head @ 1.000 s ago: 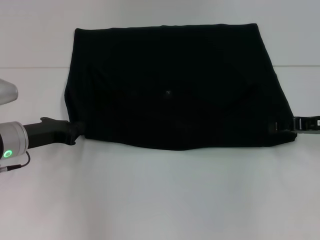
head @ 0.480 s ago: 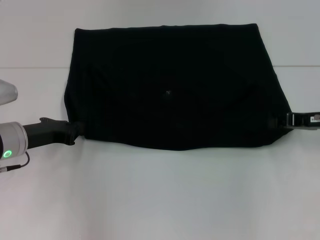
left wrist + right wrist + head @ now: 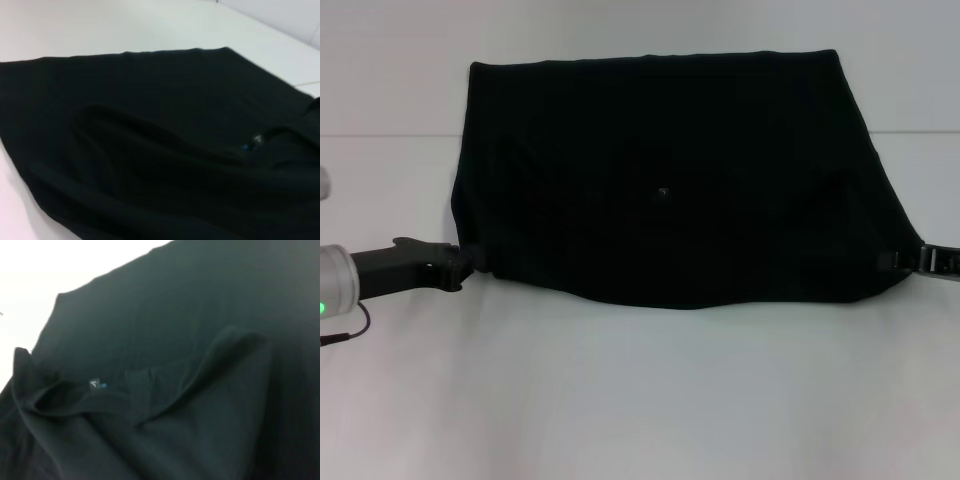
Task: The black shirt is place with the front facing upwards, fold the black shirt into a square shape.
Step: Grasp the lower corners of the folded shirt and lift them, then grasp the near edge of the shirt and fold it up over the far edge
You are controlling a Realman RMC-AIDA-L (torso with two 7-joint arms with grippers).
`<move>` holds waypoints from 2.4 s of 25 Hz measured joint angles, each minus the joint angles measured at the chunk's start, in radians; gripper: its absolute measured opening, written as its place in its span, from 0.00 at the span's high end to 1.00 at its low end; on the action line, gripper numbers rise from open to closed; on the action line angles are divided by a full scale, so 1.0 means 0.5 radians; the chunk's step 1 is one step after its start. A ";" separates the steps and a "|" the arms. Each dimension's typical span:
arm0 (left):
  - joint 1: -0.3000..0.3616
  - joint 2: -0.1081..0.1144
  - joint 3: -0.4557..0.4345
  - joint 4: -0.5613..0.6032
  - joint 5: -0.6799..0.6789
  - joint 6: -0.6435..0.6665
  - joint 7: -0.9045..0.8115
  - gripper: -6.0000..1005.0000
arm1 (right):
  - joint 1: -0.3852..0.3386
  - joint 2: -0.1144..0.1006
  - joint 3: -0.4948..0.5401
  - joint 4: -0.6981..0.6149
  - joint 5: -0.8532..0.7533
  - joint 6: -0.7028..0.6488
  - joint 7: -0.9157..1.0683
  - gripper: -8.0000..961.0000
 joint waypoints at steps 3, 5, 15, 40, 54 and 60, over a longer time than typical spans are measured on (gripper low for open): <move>0.010 0.028 -0.077 0.001 0.003 0.127 -0.001 0.96 | -0.059 0.002 0.009 -0.044 0.061 -0.058 -0.040 0.97; 0.024 0.041 -0.116 0.001 0.004 0.189 -0.001 0.96 | -0.092 -0.003 0.014 -0.052 0.094 -0.089 -0.058 0.97; 0.133 0.095 -0.251 0.027 0.012 0.430 0.002 0.95 | -0.209 -0.001 0.086 -0.054 0.133 -0.262 -0.197 0.97; 0.452 0.125 -0.588 0.147 0.380 1.500 0.018 0.93 | -0.786 0.042 0.305 -0.181 0.117 -1.102 -0.704 0.97; 0.381 0.118 -0.863 0.114 0.487 1.759 -0.042 0.92 | -0.808 -0.023 0.524 -0.207 0.122 -1.303 -0.747 0.97; 0.176 0.124 -0.954 0.111 0.494 1.588 -0.147 0.91 | -0.544 -0.076 0.601 -0.211 0.118 -1.265 -0.634 0.97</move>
